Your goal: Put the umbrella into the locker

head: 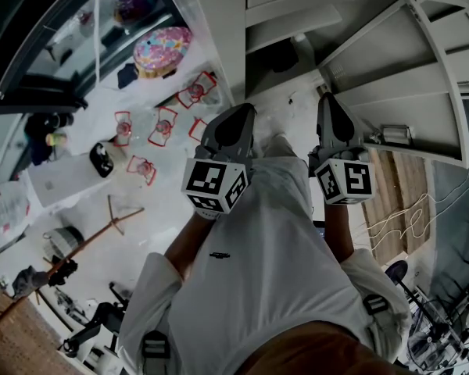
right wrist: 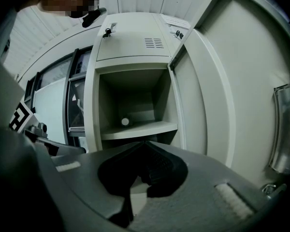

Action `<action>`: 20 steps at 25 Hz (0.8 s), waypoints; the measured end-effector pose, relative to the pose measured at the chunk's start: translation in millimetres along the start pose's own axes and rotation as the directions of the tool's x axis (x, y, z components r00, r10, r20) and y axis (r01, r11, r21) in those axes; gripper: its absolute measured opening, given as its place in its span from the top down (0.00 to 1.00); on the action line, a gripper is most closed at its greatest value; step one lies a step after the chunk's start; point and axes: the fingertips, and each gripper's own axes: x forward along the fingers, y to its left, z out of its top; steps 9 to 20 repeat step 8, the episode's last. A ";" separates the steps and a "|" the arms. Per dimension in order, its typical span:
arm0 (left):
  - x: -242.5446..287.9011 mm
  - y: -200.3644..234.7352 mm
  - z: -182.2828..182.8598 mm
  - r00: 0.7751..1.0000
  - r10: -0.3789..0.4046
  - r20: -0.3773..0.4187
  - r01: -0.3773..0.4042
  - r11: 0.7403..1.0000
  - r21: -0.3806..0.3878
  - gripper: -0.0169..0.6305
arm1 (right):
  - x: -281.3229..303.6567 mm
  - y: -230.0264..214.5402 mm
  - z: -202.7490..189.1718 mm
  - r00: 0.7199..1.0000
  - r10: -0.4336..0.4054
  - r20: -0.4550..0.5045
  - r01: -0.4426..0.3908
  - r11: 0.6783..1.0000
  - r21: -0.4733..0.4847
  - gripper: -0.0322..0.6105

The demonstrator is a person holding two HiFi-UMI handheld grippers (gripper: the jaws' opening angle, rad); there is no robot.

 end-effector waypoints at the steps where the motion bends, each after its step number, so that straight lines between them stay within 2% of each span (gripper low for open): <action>1: 0.0 0.1 0.0 1.000 0.000 0.000 0.000 1.000 0.000 0.95 | 0.2 -0.2 -0.2 1.000 -0.001 0.000 0.001 1.000 0.001 0.95; 20: 2.2 1.4 0.0 1.000 -0.001 -0.001 0.001 1.000 -0.001 0.95 | 3.9 -0.9 -2.9 1.000 -0.001 -0.006 0.001 1.000 0.000 0.95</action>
